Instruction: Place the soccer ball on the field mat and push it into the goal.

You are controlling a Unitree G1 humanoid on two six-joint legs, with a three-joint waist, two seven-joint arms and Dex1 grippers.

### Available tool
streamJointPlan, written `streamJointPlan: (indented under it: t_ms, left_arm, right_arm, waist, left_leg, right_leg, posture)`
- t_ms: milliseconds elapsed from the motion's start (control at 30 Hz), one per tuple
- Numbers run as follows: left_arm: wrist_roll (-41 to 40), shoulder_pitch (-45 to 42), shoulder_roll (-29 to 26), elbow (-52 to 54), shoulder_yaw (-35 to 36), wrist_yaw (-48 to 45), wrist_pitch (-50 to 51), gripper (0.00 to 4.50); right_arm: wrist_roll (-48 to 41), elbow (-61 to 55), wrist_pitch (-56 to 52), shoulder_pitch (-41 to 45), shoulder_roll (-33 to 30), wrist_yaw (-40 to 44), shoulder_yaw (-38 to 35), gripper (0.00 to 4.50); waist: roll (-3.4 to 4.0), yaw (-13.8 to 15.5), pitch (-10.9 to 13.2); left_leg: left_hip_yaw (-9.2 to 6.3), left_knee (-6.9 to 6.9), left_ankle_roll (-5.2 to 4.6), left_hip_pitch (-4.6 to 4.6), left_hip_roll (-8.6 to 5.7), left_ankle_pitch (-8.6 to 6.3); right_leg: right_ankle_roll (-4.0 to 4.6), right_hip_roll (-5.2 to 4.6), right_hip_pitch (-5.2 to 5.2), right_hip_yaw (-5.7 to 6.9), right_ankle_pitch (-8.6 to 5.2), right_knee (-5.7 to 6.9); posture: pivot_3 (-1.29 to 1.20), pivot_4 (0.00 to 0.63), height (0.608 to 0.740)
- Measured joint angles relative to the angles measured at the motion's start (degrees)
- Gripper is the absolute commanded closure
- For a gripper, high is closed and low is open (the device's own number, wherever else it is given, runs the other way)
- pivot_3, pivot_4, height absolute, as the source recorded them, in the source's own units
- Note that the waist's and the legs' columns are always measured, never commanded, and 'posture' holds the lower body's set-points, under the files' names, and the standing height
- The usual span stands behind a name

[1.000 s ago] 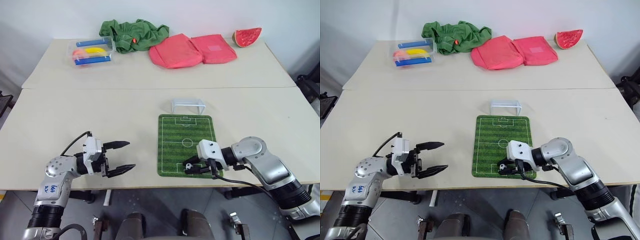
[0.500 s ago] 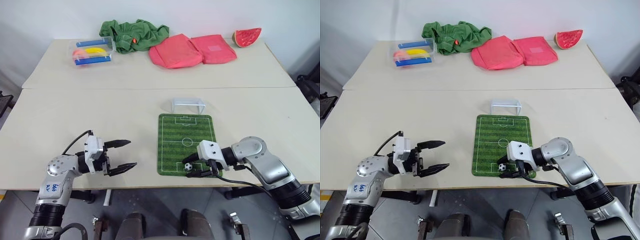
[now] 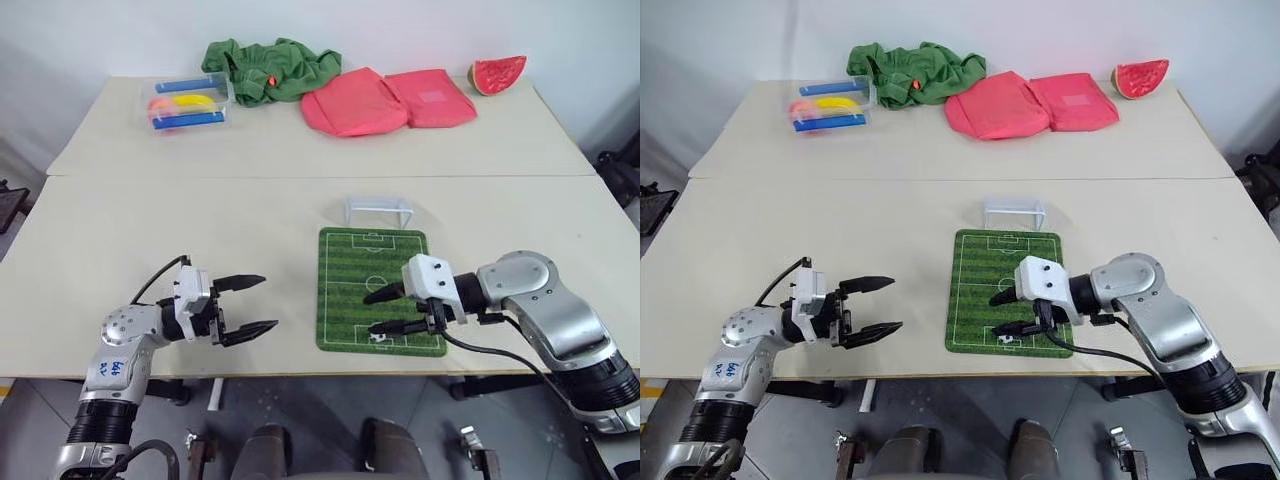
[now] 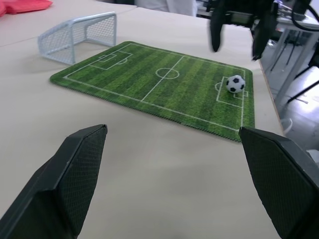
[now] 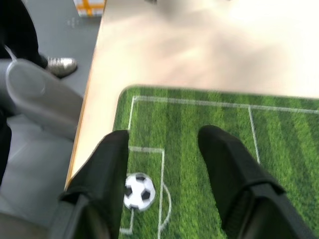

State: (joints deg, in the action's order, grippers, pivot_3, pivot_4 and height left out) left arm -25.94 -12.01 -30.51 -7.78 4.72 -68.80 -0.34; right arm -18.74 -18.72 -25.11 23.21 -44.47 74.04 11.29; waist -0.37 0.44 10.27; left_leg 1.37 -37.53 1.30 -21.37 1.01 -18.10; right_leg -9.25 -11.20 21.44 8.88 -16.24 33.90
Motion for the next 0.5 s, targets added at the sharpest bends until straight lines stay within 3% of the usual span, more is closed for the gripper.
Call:
streamJointPlan:
  t_ms: [133, 267, 500]
  left_arm:
    - [-0.05, -0.21, 0.47, -0.04, -0.46, -1.19, -0.73, 0.00]
    - [-0.21, 0.05, 0.51, 0.02, -0.51, -2.43, -1.33, 0.00]
    - [-0.77, 1.11, 0.47, 0.41, -0.53, -2.83, -1.22, 0.00]
  right_arm:
    - [-1.37, -4.40, -1.33, -4.78, -2.44, -0.28, -0.64, 4.48]
    - [-1.40, -5.99, -1.19, -10.01, -3.82, -0.65, -0.27, 4.48]
    - [-0.13, -4.23, 0.47, -10.28, -1.59, -2.70, 2.37, 4.48]
  waist:
    - [-0.01, 0.33, 0.00]
    - [-0.01, 0.44, 0.01]
    - [-0.01, 0.33, 0.01]
  left_leg:
    - [0.01, -0.03, 0.00, 0.00, 0.00, -0.02]
    - [0.04, -0.07, -0.01, 0.00, 0.00, -0.03]
    - [0.04, -0.13, -0.01, 0.00, 0.02, -0.04]
  right_leg:
    - [0.00, 0.00, 0.00, -0.01, 0.00, 0.00]
    - [0.00, 0.00, 0.00, -0.02, 0.00, 0.00]
    - [0.00, 0.00, 0.00, -0.03, 0.00, 0.04]
  posture:
    - [0.00, 0.150, 0.740]
    - [0.00, 0.150, 0.740]
    - [0.00, 0.150, 0.740]
